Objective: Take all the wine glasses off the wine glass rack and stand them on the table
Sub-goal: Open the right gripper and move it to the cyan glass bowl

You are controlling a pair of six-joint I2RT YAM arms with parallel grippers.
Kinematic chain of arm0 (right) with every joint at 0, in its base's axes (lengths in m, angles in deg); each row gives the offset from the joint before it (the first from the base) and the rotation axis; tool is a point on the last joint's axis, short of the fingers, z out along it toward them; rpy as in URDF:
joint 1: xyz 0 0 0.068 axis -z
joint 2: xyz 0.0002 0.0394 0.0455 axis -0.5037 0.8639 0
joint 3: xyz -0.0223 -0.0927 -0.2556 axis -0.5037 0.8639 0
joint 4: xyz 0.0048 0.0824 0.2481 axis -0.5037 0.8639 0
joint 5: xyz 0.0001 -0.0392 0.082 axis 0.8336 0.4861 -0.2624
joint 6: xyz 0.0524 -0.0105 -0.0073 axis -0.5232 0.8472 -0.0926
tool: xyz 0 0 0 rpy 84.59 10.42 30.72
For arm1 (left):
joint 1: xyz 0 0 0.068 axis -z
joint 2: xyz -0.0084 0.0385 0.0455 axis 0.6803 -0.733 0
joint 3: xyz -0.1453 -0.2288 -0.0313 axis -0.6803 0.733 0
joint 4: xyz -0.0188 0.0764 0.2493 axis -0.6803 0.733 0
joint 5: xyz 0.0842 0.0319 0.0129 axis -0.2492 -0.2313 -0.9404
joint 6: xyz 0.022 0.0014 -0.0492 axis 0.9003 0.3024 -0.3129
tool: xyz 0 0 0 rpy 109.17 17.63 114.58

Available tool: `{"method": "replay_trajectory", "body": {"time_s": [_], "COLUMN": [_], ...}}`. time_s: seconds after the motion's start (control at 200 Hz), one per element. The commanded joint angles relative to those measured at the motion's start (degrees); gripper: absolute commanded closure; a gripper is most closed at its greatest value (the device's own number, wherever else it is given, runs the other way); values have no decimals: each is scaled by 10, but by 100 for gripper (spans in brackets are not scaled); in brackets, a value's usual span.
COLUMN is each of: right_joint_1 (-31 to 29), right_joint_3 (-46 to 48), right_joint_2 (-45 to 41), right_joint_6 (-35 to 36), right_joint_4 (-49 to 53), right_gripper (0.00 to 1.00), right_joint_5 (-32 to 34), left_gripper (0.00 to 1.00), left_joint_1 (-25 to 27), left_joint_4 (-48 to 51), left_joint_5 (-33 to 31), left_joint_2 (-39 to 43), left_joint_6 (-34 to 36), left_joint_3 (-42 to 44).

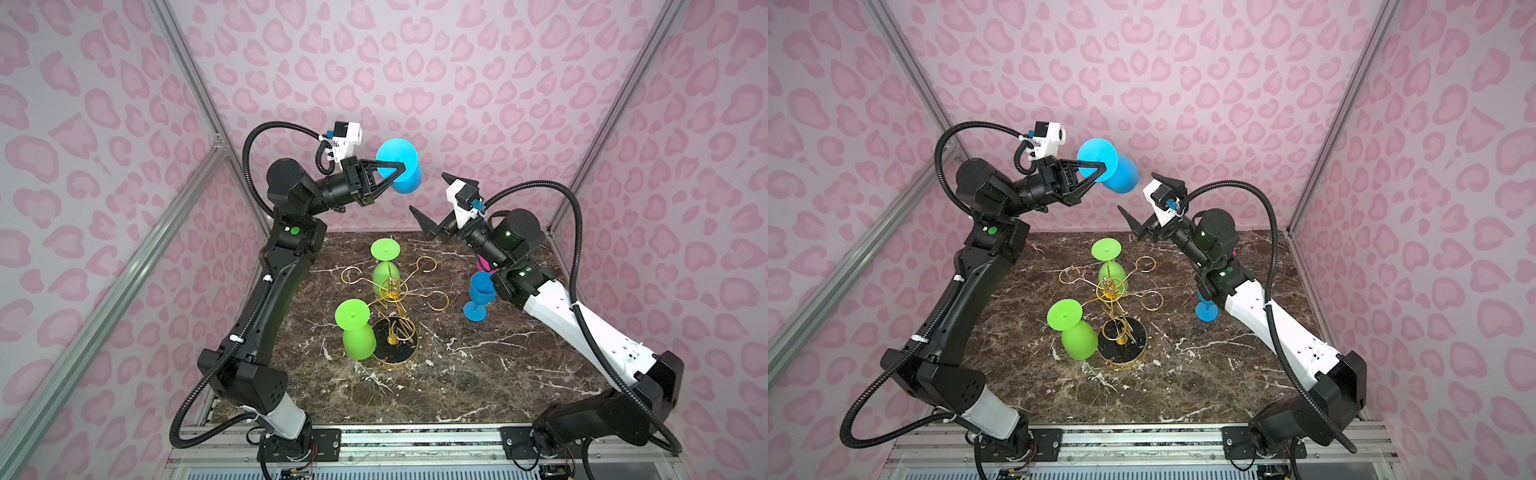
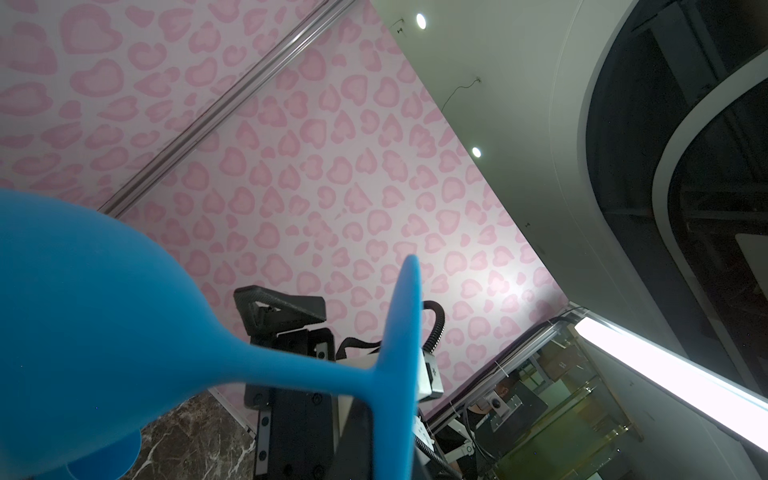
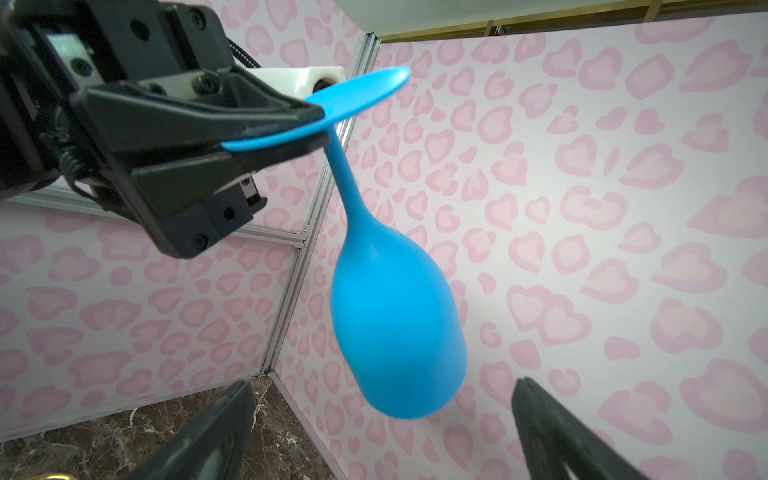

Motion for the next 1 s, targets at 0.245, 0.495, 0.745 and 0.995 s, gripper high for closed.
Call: {"method": "replay_trajectory", "body": {"time_s": [0.245, 0.495, 0.745, 0.995], "right_joint_1": [1, 9, 9, 6], "right_joint_3": [-96, -140, -170, -194], "right_joint_2": [84, 120, 148, 167], "right_joint_6": [-13, -28, -40, -50], "right_joint_4": [1, 18, 23, 30], "right_gripper": [2, 2, 4, 5], "right_joint_5": [-33, -44, -58, -62], "left_gripper": [97, 96, 97, 97], "left_joint_1": [3, 3, 3, 3], "left_joint_4": [-60, -66, -90, -132], "left_joint_5": [-8, -4, -1, -2], "left_joint_2": [16, 25, 31, 32], "left_joint_6": [-61, -78, -112, -155], "left_joint_3": [14, 19, 36, 57]}}
